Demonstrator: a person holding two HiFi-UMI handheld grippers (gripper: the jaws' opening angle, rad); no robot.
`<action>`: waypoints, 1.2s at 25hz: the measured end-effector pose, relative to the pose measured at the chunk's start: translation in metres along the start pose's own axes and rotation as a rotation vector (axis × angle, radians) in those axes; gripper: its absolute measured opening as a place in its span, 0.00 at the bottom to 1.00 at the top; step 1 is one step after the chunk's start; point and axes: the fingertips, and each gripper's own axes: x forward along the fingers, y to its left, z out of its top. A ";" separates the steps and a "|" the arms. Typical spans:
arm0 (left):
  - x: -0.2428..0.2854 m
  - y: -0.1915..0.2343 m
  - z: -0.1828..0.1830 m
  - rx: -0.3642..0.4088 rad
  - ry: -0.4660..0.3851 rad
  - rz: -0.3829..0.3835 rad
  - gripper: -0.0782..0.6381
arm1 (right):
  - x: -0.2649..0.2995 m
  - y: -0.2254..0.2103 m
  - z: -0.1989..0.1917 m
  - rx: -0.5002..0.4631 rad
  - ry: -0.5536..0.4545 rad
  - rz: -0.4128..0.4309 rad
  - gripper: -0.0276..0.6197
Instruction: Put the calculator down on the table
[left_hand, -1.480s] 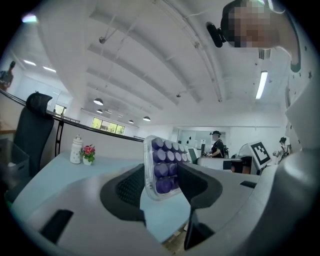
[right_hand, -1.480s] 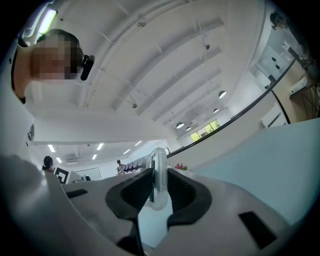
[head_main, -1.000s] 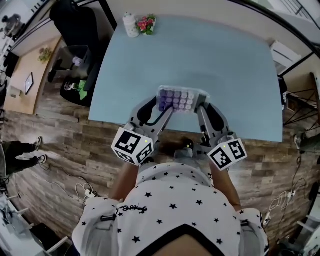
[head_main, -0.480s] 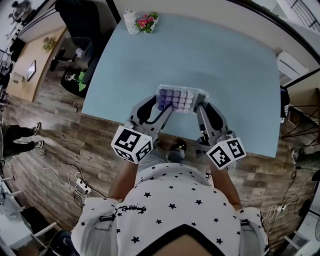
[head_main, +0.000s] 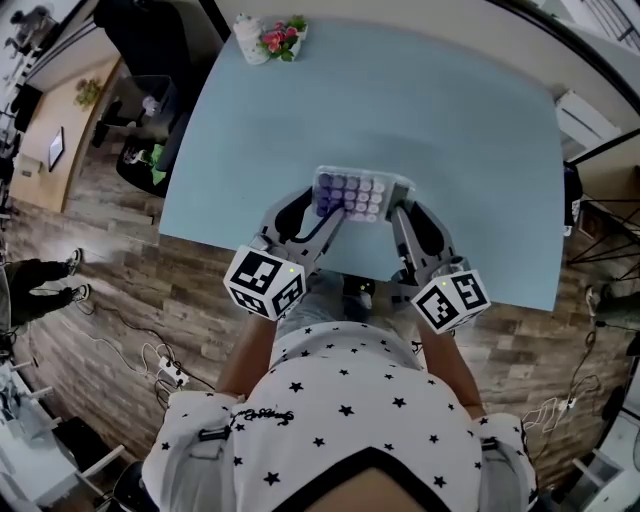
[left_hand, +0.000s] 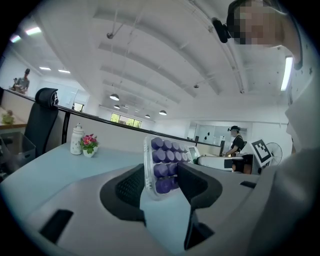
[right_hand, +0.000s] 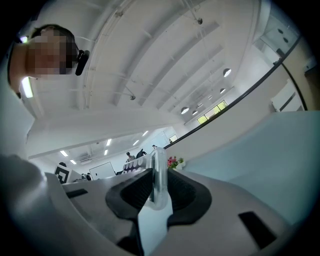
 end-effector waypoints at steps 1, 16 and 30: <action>0.003 0.007 -0.002 -0.004 0.010 -0.004 0.41 | 0.006 -0.002 -0.003 0.003 0.007 -0.008 0.15; 0.034 0.044 -0.036 -0.059 0.129 -0.033 0.41 | 0.036 -0.036 -0.038 0.045 0.110 -0.111 0.16; 0.054 0.063 -0.082 -0.126 0.232 -0.026 0.41 | 0.047 -0.067 -0.079 0.070 0.210 -0.176 0.16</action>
